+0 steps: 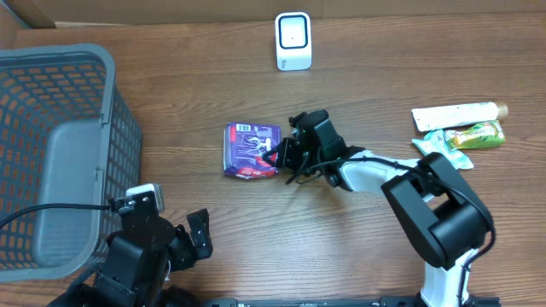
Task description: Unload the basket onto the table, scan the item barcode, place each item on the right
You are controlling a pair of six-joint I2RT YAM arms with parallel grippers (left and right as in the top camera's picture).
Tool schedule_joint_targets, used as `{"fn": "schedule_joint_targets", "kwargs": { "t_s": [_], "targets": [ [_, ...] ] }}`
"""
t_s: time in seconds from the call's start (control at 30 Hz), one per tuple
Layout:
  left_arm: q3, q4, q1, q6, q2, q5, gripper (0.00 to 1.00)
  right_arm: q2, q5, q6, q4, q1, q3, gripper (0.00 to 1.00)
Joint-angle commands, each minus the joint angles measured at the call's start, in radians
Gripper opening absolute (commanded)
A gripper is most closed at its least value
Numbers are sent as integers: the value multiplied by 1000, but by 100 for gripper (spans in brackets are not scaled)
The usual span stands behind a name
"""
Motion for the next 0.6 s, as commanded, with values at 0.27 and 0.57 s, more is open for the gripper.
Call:
{"fn": "schedule_joint_targets", "kwargs": {
  "t_s": [0.27, 0.57],
  "targets": [
    [-3, 3, -3, -18, 1, -7, 100, -411, 126, -506, -356, -116, 16, 4],
    [-3, 3, -3, -18, 1, -7, 99, -684, 445, -673, -379, -123, 16, 4]
  ]
}}
